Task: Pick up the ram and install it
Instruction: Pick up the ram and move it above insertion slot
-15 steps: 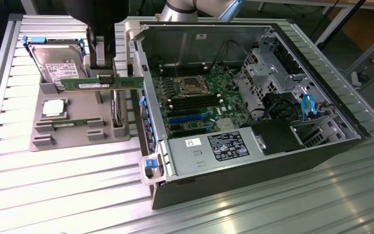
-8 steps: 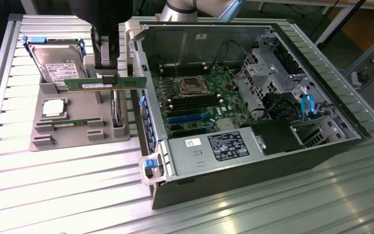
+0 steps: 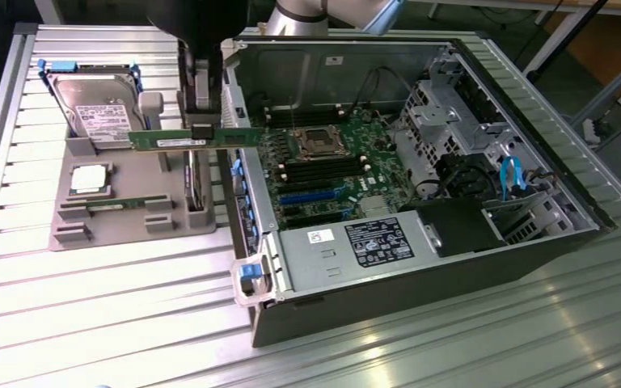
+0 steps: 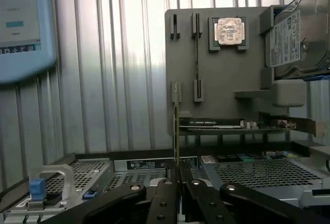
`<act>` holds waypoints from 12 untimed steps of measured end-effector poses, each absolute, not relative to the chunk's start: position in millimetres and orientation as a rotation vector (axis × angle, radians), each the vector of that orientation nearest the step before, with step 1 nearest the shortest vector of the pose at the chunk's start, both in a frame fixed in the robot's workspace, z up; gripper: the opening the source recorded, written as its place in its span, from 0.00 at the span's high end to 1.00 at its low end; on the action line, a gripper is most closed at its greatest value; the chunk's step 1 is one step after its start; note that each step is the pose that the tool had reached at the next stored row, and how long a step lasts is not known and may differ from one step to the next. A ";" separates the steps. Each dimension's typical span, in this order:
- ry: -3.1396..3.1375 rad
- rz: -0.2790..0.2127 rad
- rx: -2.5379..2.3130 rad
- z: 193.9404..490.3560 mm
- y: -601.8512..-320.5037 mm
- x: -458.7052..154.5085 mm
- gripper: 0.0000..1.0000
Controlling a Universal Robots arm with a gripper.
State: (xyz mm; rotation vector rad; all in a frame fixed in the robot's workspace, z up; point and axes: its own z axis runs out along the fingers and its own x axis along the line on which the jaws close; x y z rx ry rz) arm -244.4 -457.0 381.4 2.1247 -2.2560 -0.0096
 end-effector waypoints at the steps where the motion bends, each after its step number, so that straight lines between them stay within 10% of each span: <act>1: -2.256 -0.009 2.125 381.4 -457.0 -243.1 0.89; 12: -2.250 -0.004 2.126 381.3 -457.0 -224.0 0.89</act>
